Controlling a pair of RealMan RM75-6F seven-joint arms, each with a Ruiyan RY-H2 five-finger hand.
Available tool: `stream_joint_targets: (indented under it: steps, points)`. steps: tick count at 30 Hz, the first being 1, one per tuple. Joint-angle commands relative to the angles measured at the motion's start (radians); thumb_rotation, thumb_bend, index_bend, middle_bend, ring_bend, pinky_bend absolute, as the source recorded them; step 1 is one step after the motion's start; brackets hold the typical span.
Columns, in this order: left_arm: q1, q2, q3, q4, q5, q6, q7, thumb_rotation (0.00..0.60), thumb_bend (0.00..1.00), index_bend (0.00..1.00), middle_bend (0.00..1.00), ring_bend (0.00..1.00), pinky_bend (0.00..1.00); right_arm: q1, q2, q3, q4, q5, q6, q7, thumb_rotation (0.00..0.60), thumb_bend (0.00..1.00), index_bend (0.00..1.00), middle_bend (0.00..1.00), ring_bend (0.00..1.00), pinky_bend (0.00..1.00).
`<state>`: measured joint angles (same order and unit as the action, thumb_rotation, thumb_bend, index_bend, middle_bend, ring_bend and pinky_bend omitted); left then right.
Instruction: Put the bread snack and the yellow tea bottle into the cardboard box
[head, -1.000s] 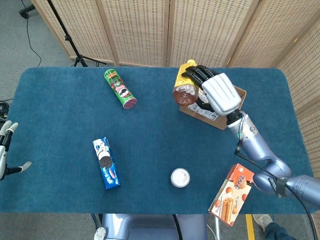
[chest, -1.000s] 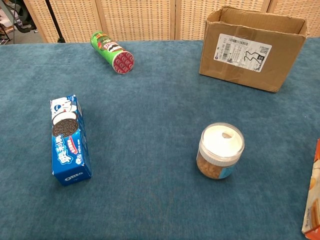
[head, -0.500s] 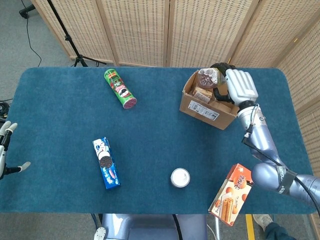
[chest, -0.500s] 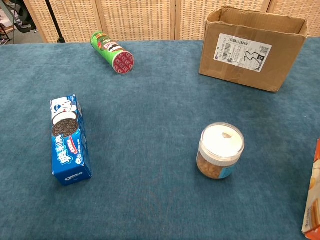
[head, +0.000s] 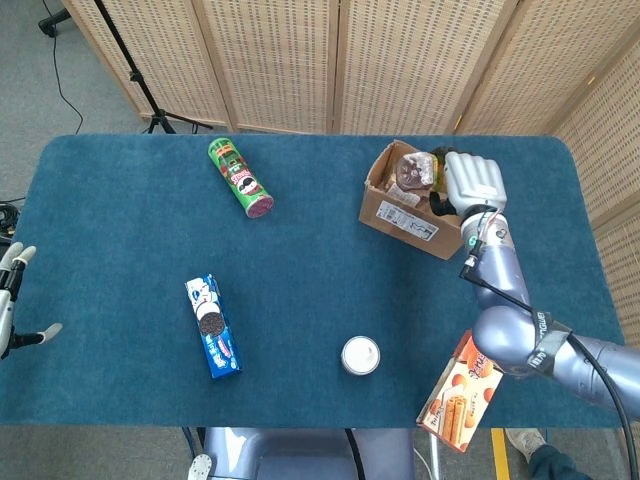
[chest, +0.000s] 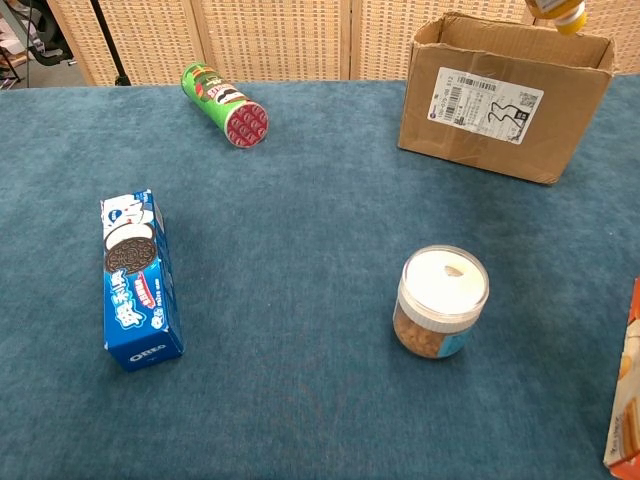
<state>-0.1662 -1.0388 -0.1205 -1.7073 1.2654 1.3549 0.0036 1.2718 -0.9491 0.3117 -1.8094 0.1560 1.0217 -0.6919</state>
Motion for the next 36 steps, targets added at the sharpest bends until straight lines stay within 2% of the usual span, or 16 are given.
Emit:
stream_joint_targets:
  steps: [1,8,13,18,20,21,22,23,24,25,26,28,36]
  points:
    - [-0.002,-0.001,-0.001,0.002,-0.005,-0.005,0.002,0.6,0.0,0.0,0.0,0.0,0.0,0.057,-0.059,-0.004,0.074,0.105,0.045,-0.086,0.6,1.0,0.66,0.64,0.45,0.44]
    - [-0.002,0.001,-0.005,0.007,-0.015,-0.011,-0.003,0.6,0.0,0.0,0.0,0.0,0.0,0.096,-0.16,0.009,0.212,0.245,0.092,-0.203,0.6,1.0,0.66,0.64,0.46,0.44]
    - [-0.003,0.003,-0.008,0.013,-0.024,-0.019,-0.009,0.6,0.0,0.0,0.0,0.0,0.0,0.098,-0.223,0.049,0.298,0.33,0.087,-0.271,0.6,1.0,0.66,0.64,0.46,0.44]
    - [-0.007,0.001,-0.009,0.022,-0.033,-0.032,-0.009,0.6,0.0,0.0,0.0,0.0,0.0,0.085,-0.283,0.079,0.368,0.325,0.068,-0.294,0.6,1.0,0.66,0.63,0.46,0.44]
    - [-0.009,0.0,-0.011,0.025,-0.037,-0.035,-0.009,0.6,0.0,0.0,0.0,0.0,0.0,0.075,-0.308,0.091,0.395,0.305,0.054,-0.289,0.6,0.98,0.64,0.6,0.45,0.44]
    - [-0.009,-0.001,-0.011,0.026,-0.038,-0.036,-0.009,0.6,0.0,0.0,0.0,0.0,0.0,0.068,-0.314,0.097,0.4,0.3,0.042,-0.289,0.6,0.86,0.58,0.52,0.41,0.44]
    - [-0.009,-0.001,-0.012,0.027,-0.04,-0.036,-0.008,0.6,0.0,0.0,0.0,0.0,0.0,0.058,-0.317,0.104,0.402,0.298,0.021,-0.293,0.6,0.62,0.47,0.4,0.32,0.44]
    - [-0.01,-0.002,-0.012,0.028,-0.042,-0.038,-0.008,0.6,0.0,0.0,0.0,0.0,0.0,0.049,-0.315,0.109,0.396,0.306,-0.006,-0.304,0.6,0.33,0.33,0.24,0.18,0.39]
    - [-0.01,-0.002,-0.013,0.029,-0.043,-0.039,-0.008,0.6,0.0,0.0,0.0,0.0,0.0,0.043,-0.309,0.113,0.392,0.316,-0.027,-0.318,0.6,0.17,0.24,0.15,0.11,0.33]
    - [-0.01,-0.002,-0.013,0.03,-0.045,-0.041,-0.008,0.6,0.0,0.0,0.0,0.0,0.0,0.037,-0.306,0.119,0.391,0.325,-0.046,-0.33,0.6,0.04,0.14,0.05,0.03,0.23]
    - [-0.011,-0.002,-0.013,0.031,-0.046,-0.043,-0.008,0.6,0.0,0.0,0.0,0.0,0.0,0.033,-0.306,0.128,0.393,0.326,-0.057,-0.328,0.6,0.0,0.06,0.0,0.0,0.13]
    - [-0.012,-0.002,-0.013,0.032,-0.047,-0.046,-0.009,0.6,0.0,0.0,0.0,0.0,0.0,0.023,-0.309,0.145,0.395,0.307,-0.068,-0.307,0.6,0.0,0.01,0.0,0.0,0.05]
    - [-0.007,0.003,-0.01,0.029,-0.032,-0.039,-0.022,0.6,0.0,0.0,0.0,0.0,0.0,-0.014,-0.318,0.18,0.366,0.155,-0.02,-0.188,0.6,0.0,0.0,0.0,0.0,0.03]
